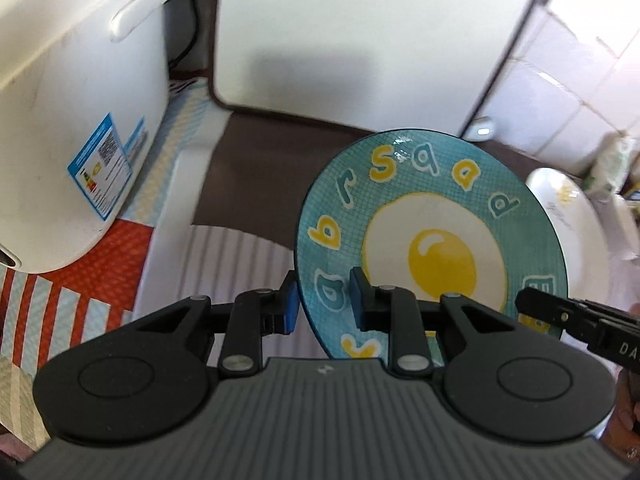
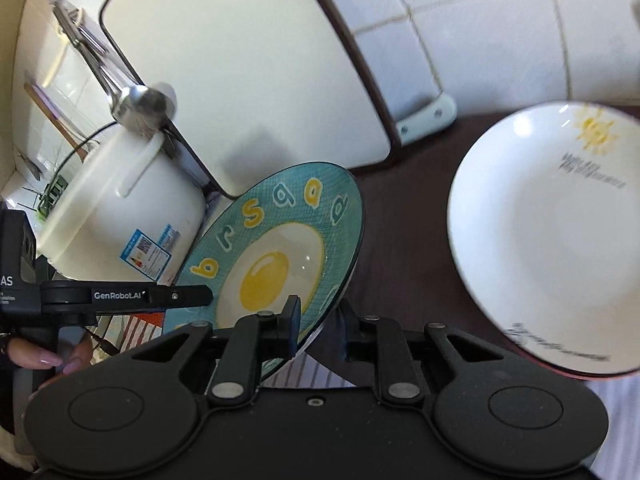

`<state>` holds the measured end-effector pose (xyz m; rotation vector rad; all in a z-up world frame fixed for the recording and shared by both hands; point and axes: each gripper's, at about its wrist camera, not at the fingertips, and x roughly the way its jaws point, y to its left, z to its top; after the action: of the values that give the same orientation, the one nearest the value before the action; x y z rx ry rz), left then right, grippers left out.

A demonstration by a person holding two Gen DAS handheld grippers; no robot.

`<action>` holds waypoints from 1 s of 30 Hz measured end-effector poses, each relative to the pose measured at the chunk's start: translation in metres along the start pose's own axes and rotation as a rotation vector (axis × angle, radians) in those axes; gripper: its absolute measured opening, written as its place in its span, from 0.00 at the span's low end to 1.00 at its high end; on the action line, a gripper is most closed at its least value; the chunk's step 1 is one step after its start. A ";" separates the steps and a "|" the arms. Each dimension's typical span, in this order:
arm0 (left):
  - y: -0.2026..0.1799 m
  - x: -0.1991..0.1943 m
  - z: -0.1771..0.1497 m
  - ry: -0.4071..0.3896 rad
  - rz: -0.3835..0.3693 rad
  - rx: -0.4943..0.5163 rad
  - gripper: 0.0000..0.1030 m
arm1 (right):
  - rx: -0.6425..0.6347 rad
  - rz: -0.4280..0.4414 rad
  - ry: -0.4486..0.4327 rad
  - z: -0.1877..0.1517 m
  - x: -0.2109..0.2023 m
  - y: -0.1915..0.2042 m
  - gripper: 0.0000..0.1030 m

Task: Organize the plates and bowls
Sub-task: 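Lift the teal egg plate with both grippers and carry it over the stack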

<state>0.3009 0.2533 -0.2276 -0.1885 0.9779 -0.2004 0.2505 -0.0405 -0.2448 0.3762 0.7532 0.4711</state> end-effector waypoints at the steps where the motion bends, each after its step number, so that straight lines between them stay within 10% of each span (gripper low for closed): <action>1: -0.005 -0.004 0.001 -0.002 -0.008 0.007 0.23 | -0.001 -0.002 -0.006 0.001 -0.008 0.000 0.23; 15: -0.088 -0.052 0.007 -0.048 -0.140 0.113 0.23 | -0.004 -0.056 -0.104 0.021 -0.123 -0.015 0.23; 30: -0.162 -0.006 0.008 0.010 -0.192 0.194 0.23 | 0.087 -0.121 -0.134 0.014 -0.164 -0.080 0.23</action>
<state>0.2912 0.0987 -0.1785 -0.1031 0.9443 -0.4703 0.1780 -0.1960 -0.1825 0.4365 0.6633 0.2965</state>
